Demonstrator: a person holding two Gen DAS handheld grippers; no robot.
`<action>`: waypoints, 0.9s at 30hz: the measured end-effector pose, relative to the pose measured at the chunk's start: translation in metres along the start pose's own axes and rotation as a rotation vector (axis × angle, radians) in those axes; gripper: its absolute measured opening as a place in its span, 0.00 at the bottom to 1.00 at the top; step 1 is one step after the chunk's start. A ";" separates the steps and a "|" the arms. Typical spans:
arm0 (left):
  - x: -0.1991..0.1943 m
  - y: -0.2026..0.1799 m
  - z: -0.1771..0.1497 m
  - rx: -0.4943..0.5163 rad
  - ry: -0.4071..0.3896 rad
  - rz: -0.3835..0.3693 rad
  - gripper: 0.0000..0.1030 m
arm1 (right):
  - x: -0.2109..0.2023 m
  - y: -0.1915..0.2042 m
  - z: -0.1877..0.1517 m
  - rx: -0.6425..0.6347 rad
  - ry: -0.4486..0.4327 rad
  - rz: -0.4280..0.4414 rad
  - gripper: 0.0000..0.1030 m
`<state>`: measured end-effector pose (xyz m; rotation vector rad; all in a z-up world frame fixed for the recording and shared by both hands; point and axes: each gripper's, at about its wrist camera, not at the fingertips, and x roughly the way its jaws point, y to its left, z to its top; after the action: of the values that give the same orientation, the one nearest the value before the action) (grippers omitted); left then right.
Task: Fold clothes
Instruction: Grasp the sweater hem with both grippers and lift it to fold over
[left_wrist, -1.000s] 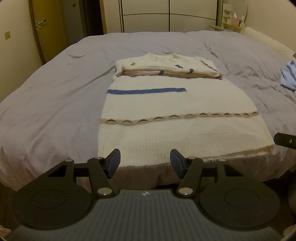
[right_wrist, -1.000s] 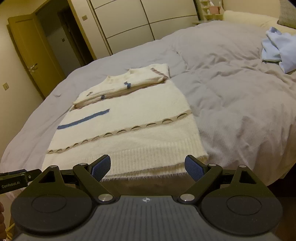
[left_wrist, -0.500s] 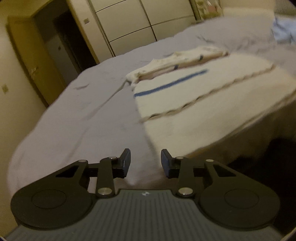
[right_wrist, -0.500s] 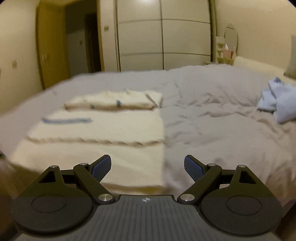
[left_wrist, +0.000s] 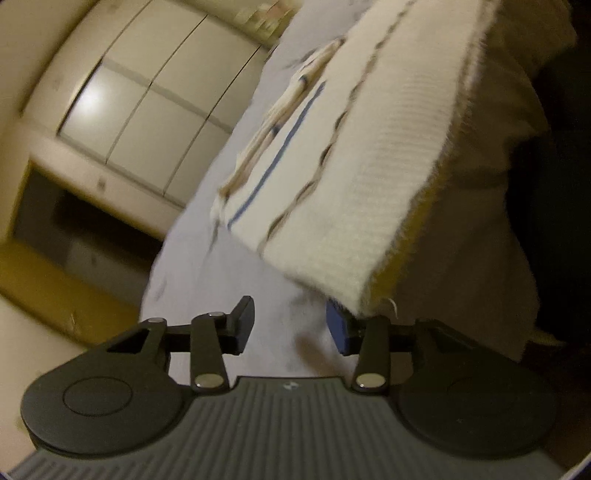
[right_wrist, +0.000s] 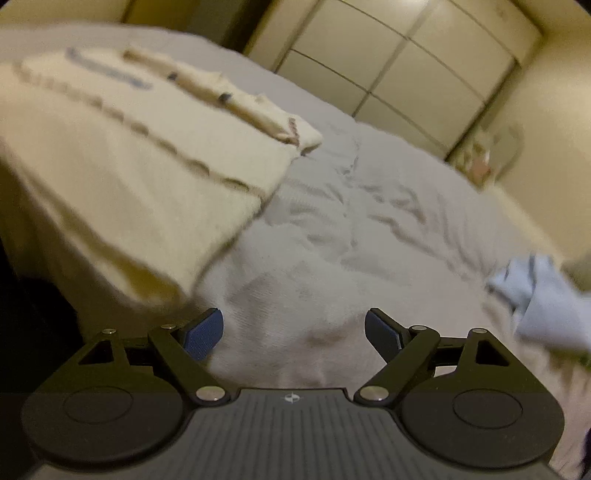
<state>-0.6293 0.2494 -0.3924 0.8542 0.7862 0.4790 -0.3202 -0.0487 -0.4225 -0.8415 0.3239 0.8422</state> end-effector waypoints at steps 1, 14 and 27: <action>0.002 -0.001 0.000 0.021 -0.014 0.002 0.39 | 0.004 0.005 -0.001 -0.049 -0.012 -0.005 0.78; 0.025 -0.017 -0.014 0.358 -0.206 0.039 0.41 | 0.008 0.054 0.001 -0.478 -0.286 0.026 0.57; 0.058 -0.018 -0.009 0.407 -0.229 -0.022 0.09 | 0.035 0.060 0.023 -0.575 -0.285 0.073 0.08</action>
<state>-0.5984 0.2810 -0.4343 1.2524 0.6893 0.1959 -0.3445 0.0100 -0.4588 -1.2268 -0.1525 1.1316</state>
